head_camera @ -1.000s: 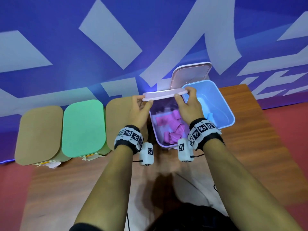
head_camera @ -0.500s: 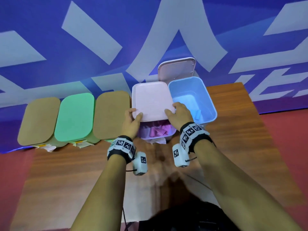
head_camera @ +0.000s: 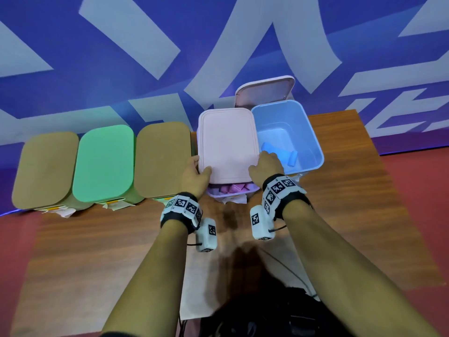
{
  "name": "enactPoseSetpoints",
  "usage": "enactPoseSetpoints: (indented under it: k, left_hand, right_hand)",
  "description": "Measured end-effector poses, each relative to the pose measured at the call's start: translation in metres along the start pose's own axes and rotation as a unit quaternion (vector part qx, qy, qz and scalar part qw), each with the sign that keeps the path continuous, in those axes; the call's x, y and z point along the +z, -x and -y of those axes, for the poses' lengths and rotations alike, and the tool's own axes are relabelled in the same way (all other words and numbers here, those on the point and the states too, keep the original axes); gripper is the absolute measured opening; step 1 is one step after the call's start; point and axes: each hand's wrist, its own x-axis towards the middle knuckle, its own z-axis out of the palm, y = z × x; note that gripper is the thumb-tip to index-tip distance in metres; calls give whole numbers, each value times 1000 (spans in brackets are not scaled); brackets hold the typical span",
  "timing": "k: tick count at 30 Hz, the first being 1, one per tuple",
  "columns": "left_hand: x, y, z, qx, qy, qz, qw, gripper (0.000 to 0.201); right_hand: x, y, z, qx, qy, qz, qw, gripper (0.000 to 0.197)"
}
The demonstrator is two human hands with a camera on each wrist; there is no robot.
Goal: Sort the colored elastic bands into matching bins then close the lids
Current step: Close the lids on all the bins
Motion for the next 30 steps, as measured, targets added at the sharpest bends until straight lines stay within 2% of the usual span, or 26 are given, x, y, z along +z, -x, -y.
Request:
enactPoseSetpoints:
  k: [7, 14, 30]
  left_hand:
    - [-5, -5, 6, -5, -57, -11, 998, 36]
    - [-7, -4, 8, -1, -64, 1, 998, 33]
    - [-4, 15, 13, -3, -70, -5, 998, 32]
  right_hand:
    - [2, -2, 6, 16, 22, 3, 1000, 32]
    - [3, 0, 0, 7, 26, 0, 1000, 27]
    - [8, 8, -11, 12, -13, -18, 1000, 35]
